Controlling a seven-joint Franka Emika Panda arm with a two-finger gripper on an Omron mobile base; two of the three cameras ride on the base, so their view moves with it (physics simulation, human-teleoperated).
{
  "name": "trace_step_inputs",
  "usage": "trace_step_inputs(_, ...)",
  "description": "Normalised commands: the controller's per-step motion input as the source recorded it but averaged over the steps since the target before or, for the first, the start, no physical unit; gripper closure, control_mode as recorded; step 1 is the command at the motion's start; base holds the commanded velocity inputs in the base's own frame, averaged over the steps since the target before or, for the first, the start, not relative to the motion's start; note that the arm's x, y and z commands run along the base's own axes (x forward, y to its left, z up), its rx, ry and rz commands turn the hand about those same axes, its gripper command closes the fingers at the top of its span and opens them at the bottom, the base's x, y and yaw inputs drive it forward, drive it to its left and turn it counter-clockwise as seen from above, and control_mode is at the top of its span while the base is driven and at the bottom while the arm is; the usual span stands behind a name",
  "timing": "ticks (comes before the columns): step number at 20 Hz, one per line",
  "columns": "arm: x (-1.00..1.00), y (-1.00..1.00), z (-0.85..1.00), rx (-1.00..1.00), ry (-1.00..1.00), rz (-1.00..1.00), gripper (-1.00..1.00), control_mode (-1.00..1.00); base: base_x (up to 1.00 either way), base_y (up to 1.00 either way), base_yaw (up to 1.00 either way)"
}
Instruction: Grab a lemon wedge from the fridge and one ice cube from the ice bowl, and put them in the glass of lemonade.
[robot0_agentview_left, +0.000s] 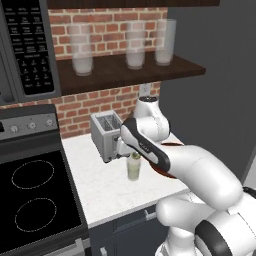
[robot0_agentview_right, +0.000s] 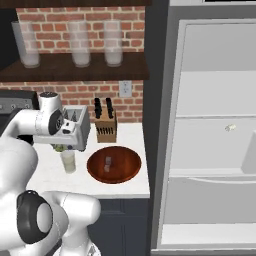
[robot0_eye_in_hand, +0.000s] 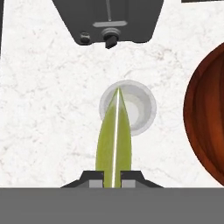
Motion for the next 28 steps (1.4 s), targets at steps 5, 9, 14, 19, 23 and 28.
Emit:
trace_step_inputs(5,0.3,0.0,0.0,0.0,0.0,0.0,1.0,-1.0,0.0,0.0,0.0)
trace_step_inputs(9,0.41,0.0,0.0,0.0,0.0,0.0,1.0,-1.0,0.0,0.0,0.0)
trace_step_inputs(14,0.11,0.0,-0.12,0.0,0.0,0.0,1.0,-1.0,0.0,0.0,0.0)
trace_step_inputs(19,0.0,0.0,-0.22,0.0,0.0,0.0,1.0,-1.0,0.0,0.0,0.0)
trace_step_inputs(23,0.0,0.0,-0.19,0.0,0.0,0.0,1.0,-1.0,0.0,0.0,0.0)
trace_step_inputs(28,0.0,0.0,-0.28,0.0,-0.03,0.0,1.0,-1.0,0.0,0.0,0.0)
